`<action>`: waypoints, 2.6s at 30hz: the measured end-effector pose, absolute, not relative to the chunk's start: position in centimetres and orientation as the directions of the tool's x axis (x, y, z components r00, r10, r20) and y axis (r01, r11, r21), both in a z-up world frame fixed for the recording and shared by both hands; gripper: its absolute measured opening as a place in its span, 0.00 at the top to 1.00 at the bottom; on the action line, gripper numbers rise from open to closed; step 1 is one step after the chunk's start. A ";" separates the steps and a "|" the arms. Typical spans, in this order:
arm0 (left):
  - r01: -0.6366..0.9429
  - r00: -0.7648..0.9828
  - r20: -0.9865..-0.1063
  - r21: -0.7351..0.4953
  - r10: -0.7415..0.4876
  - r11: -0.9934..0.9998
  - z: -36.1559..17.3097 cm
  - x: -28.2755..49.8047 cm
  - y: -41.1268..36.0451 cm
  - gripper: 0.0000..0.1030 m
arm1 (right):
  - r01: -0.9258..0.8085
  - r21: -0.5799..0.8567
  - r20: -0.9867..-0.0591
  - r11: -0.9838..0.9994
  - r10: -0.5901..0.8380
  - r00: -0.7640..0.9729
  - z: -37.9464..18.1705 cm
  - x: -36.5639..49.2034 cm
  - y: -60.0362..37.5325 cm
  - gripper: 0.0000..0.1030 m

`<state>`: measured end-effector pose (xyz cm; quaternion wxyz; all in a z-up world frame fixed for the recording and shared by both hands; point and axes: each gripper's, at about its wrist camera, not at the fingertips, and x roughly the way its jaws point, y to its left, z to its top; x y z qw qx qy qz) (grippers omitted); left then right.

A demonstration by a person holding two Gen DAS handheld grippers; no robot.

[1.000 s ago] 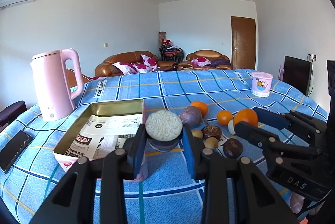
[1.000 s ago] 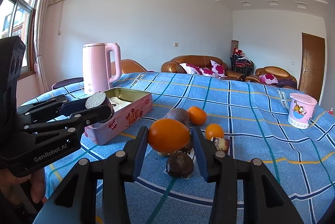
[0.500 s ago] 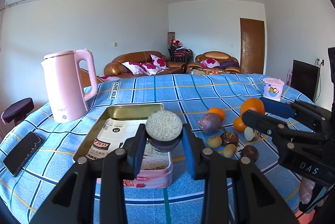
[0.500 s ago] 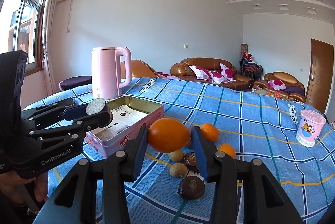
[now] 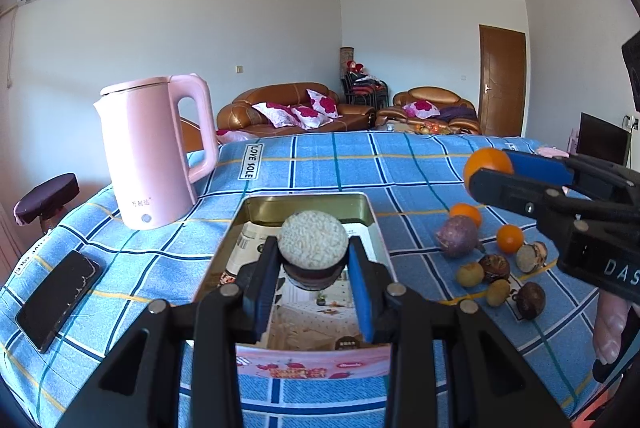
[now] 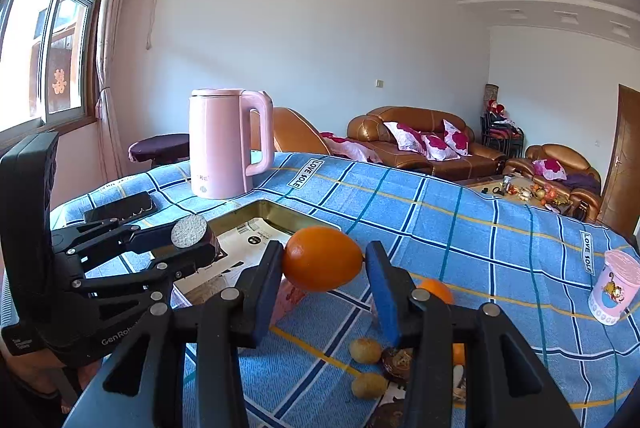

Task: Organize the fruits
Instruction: 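Lower the jar into the pink tin and open the left gripper while the right releases the orange there, then grasp a dark brown round fruit with the right gripper while the left grasps a small brown fruit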

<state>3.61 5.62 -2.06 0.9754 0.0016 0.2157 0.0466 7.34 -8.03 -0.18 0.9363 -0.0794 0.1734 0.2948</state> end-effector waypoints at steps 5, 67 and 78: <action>-0.114 0.889 -0.442 0.035 0.118 0.993 -2.0 5.2 7.4 0.66 | -0.606 -0.042 -0.410 0.794 0.539 0.735 -0.3 9.5 -5.3 0.57; 0.016 0.867 -0.497 -0.028 -0.028 0.999 -3.4 3.7 0.8 0.25 | -0.403 -0.071 -0.526 0.912 0.309 0.792 -5.4 5.6 -14.7 0.37; 0.058 0.841 -0.540 0.008 -0.045 0.998 -4.4 4.7 -1.8 0.25 | -0.426 -0.001 -0.590 0.905 0.343 0.730 -7.5 6.9 -15.5 0.37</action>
